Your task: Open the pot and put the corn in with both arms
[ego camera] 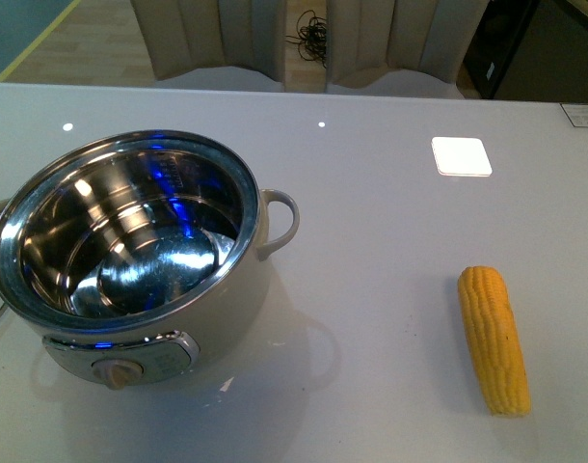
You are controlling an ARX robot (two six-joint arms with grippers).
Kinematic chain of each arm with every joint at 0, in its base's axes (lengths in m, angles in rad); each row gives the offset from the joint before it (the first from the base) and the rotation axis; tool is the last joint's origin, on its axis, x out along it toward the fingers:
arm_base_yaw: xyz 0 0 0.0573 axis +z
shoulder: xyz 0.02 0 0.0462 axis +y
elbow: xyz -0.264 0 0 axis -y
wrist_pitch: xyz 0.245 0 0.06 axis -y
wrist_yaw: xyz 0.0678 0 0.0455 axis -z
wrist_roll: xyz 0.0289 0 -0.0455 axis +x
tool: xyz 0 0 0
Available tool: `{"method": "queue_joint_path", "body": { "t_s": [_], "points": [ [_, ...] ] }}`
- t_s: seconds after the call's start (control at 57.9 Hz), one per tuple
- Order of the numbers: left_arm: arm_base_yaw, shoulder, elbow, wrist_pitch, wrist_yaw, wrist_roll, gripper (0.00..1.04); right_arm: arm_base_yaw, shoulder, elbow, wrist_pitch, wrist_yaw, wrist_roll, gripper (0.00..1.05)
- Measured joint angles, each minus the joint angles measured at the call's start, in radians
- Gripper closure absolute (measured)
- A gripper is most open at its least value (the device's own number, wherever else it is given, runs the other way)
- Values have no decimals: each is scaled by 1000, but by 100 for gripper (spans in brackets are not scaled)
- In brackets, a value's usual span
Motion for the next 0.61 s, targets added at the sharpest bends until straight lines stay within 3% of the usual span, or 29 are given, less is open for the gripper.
{"method": "queue_joint_path", "body": {
  "t_s": [0.259,0.605],
  "points": [
    [-171,-275,-128,-81,-127,-79,7,0,0,0,0,0,0,9],
    [-267,-703,-344,-331,-192,-175,7,0,0,0,0,0,0,9]
  ]
}}
